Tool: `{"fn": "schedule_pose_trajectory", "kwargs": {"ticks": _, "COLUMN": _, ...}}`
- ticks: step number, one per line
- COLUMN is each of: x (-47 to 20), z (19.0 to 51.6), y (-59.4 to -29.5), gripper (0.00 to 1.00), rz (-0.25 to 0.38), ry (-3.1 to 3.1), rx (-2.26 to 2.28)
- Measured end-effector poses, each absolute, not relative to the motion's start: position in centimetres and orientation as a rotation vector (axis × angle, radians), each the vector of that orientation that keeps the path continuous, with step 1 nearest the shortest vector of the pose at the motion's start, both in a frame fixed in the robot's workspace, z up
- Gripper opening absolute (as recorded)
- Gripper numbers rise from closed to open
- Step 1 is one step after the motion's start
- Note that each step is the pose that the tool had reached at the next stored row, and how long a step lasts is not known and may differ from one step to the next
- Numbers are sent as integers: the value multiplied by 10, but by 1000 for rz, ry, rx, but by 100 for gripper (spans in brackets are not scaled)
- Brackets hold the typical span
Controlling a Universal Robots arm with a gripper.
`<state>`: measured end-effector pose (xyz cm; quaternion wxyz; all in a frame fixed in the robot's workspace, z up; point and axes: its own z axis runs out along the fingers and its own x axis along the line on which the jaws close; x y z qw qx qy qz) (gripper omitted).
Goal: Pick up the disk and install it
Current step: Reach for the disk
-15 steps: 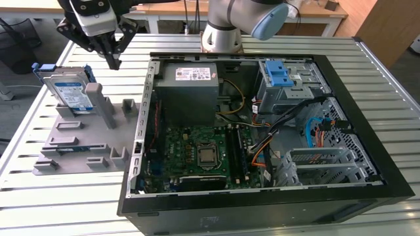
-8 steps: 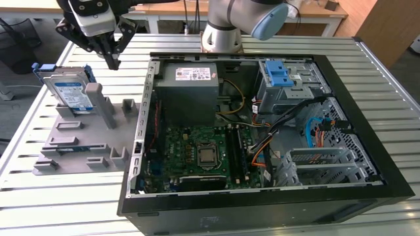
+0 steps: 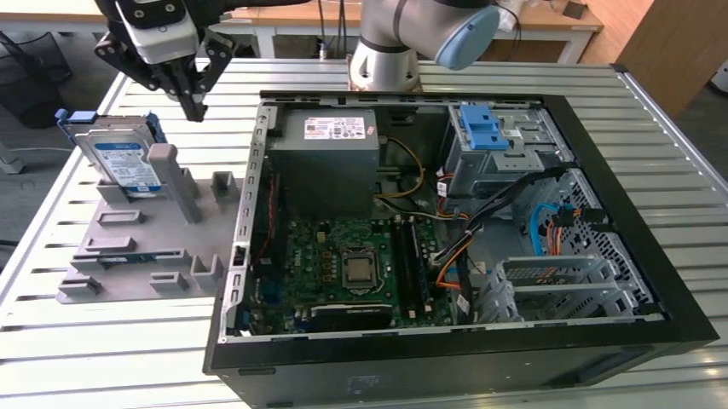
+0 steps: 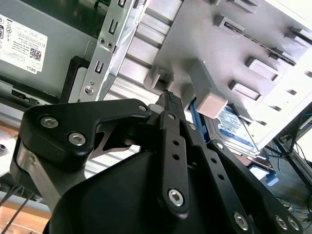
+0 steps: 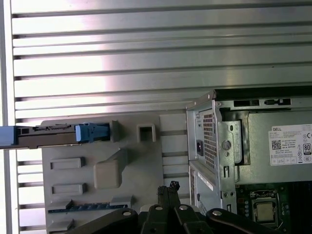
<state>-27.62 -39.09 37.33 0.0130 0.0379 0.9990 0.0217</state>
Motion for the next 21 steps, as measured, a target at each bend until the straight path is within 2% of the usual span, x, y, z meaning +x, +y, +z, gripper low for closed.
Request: {"fn": "schedule_pose_trajectory", "kwargs": {"ticks": 21, "x": -281, "z": 372, "y": -391, "gripper": 11, "rz": 68, "ry": 3113, "rx": 118}}
